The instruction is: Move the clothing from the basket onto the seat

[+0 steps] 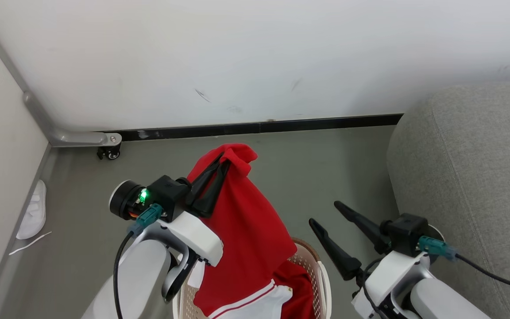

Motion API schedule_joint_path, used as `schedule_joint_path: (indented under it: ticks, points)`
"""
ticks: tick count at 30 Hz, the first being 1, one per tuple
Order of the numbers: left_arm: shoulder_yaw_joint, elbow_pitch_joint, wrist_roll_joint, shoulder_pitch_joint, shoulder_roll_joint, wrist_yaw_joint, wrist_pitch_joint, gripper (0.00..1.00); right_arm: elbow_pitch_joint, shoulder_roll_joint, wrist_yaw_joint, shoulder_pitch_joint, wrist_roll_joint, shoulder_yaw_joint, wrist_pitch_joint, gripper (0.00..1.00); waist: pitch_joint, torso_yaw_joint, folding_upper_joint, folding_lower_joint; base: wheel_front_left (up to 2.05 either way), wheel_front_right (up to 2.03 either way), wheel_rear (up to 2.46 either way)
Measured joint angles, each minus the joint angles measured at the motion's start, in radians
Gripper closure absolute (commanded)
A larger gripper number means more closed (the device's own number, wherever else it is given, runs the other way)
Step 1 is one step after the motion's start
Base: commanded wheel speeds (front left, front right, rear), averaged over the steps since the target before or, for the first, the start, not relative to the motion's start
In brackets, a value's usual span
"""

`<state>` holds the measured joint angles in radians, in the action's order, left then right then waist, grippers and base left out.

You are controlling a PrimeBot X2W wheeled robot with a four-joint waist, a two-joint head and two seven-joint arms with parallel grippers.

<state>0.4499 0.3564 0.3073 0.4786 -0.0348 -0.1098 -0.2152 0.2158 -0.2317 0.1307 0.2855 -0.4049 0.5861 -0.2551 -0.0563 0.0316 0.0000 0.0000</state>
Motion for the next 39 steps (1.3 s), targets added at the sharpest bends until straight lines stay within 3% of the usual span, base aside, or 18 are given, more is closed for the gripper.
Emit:
schedule_joint_path:
  ticks: [10, 19, 39]
  points:
    - [0.027, -0.027, 0.001, 0.044, 0.000, -0.004, 0.021, 1.00, 0.018, -0.021, 0.000, 0.015, -0.028, 0.110, 0.000, 0.00, -0.003, 0.025, 0.0000, 0.0000, 0.00, 0.00, 0.00]
    - [0.066, -0.054, 0.026, 0.058, 0.000, -0.009, 0.031, 1.00, 0.050, -0.033, 0.000, 0.130, -0.004, 0.216, 0.000, 0.00, -0.005, 0.045, 0.0000, 0.0000, 0.00, 0.00, 0.00]
    - [0.205, -0.139, 0.096, 0.073, -0.001, -0.013, 0.065, 1.00, 0.189, -0.018, 0.000, 0.215, -0.045, 0.276, 0.000, 0.00, -0.007, 0.097, 0.0000, 0.0000, 0.00, 0.00, 0.00]
